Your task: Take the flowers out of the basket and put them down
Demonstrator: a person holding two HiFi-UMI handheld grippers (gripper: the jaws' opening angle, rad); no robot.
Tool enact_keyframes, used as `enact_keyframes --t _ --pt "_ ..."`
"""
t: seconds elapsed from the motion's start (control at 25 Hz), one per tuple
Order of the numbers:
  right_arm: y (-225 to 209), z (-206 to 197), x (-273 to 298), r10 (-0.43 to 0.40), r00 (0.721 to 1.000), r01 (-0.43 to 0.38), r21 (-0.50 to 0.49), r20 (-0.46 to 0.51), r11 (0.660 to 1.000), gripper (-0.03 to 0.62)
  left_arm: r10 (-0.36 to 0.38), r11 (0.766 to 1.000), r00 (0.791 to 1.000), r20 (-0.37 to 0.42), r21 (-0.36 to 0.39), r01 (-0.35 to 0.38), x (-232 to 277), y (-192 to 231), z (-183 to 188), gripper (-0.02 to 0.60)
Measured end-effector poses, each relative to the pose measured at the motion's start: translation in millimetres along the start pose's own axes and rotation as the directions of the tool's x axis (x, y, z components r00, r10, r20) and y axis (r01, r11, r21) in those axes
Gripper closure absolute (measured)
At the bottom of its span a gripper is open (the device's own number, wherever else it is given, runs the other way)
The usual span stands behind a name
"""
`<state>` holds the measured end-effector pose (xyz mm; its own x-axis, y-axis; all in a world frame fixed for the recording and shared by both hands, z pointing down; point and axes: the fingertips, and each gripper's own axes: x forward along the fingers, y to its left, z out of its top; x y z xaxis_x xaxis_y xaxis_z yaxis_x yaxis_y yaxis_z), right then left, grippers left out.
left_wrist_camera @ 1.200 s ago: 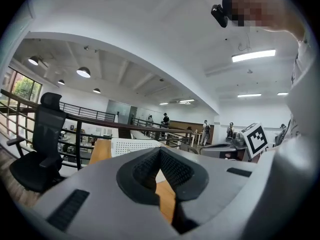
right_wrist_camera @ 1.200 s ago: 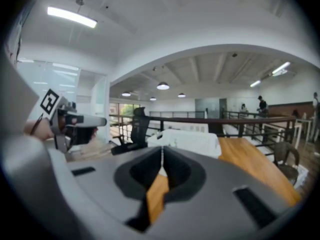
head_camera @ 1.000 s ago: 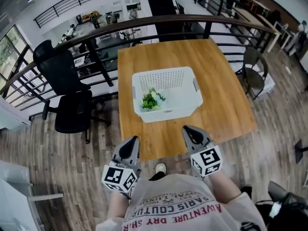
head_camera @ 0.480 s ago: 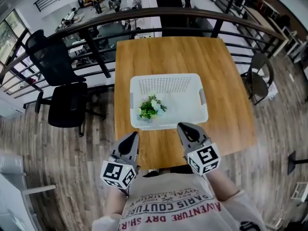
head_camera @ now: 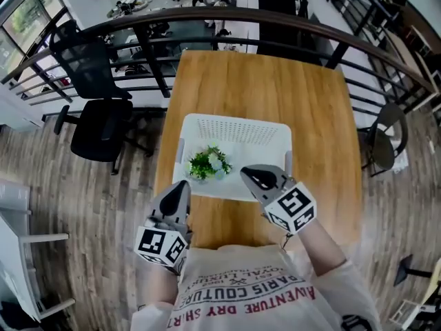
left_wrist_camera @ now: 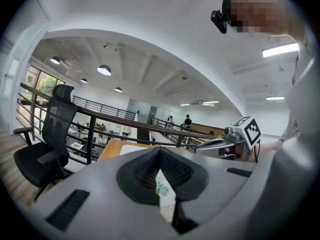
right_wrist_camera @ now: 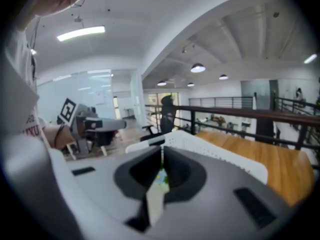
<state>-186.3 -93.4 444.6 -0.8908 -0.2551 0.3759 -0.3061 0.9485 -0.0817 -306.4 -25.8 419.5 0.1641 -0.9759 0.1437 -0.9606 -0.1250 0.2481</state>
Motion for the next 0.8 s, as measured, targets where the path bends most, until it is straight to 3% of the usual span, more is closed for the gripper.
enact_keyframes --t 0.16,0.2,0.24,0.28,0.44,0.56,0.8 --pt "-4.3 -13.5 26.2 0.143 0.986 -0.148 -0.063 -0.081 0.987 0.556 0.021 0.998 1.0 -0.015 -0.063 -0.022 10.3 6.5 -14.4 0.571" --pt "-4.9 -17.1 32.8 0.176 0.979 -0.184 -0.072 -0.1 0.98 0.506 0.03 0.997 0.999 -0.02 -0.069 -0.032 11.1 8.9 -17.1 0.571" --pt "-5.2 -21.5 40.0 0.209 0.97 -0.22 -0.084 -0.124 0.972 0.383 0.043 0.997 0.999 -0.025 -0.068 -0.045 11.2 11.9 -18.8 0.571" --pt "-5.5 -26.9 47.9 0.238 0.96 -0.255 -0.101 -0.15 0.962 0.303 0.056 0.996 0.998 -0.028 -0.065 -0.058 10.9 15.2 -19.7 0.571" --pt "-9.2 -44.7 81.9 0.3 0.935 -0.322 -0.093 -0.191 0.942 0.13 0.087 0.993 0.996 -0.036 -0.076 -0.09 8.1 30.8 -21.5 0.571" --pt "-2.2 -63.5 99.2 0.375 0.89 -0.397 -0.036 -0.259 0.917 0.086 0.105 0.99 0.994 -0.042 -0.086 -0.109 6.6 43.7 -25.7 0.571" --pt "-9.7 -112.8 137.9 0.36 0.831 -0.421 -0.056 -0.423 0.906 0.069 0.138 0.984 0.989 -0.062 -0.101 -0.143 4.7 71.8 -29.9 0.571"
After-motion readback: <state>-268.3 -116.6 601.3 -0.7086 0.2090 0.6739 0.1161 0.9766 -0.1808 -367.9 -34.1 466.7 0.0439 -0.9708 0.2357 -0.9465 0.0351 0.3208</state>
